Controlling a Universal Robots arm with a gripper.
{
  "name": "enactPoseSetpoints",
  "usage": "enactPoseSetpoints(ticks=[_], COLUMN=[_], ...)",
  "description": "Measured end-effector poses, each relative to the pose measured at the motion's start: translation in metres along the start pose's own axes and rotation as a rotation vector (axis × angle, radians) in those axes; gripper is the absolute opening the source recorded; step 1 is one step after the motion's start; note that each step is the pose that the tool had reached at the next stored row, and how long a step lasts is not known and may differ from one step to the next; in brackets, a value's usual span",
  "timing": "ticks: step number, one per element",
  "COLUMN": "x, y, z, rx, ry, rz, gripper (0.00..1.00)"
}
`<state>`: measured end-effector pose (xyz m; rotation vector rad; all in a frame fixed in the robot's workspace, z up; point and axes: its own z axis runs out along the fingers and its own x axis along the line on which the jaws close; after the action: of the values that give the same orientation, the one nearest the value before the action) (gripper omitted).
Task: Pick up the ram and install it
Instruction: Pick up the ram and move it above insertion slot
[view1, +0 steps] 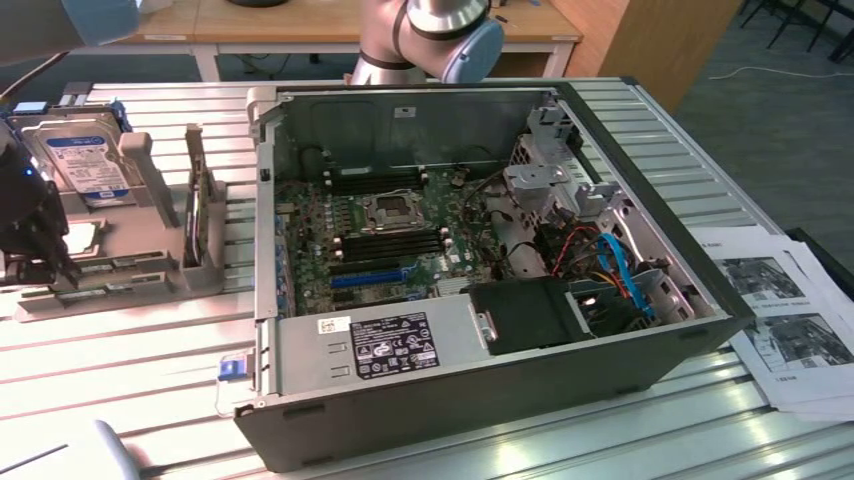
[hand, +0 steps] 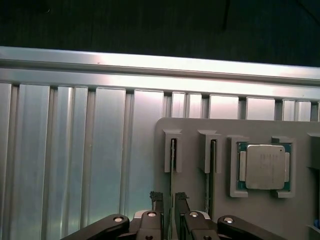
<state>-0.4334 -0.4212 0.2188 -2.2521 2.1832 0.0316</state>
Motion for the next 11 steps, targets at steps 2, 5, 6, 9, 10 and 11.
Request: enactPoseSetpoints(ticks=[2, 5, 6, 9, 10, 11], x=[0.0, 0.0, 0.0, -0.0016, -0.0026, -0.0034], y=[0.0, 0.0, 0.0, -0.0001, -0.0001, -0.0001], z=[0.0, 0.0, 0.0, 0.0002, 0.0003, 0.0004], rx=[-0.0002, -0.0001, 0.0, 0.0, -0.0001, -0.0001], ry=[0.0001, 0.0, 0.0, 0.0, 0.0, 0.0], rz=[0.0, 0.0, 0.0, 0.0, 0.0, 0.0], gripper=[0.24, 0.24, 0.24, 0.24, 0.24, 0.24])
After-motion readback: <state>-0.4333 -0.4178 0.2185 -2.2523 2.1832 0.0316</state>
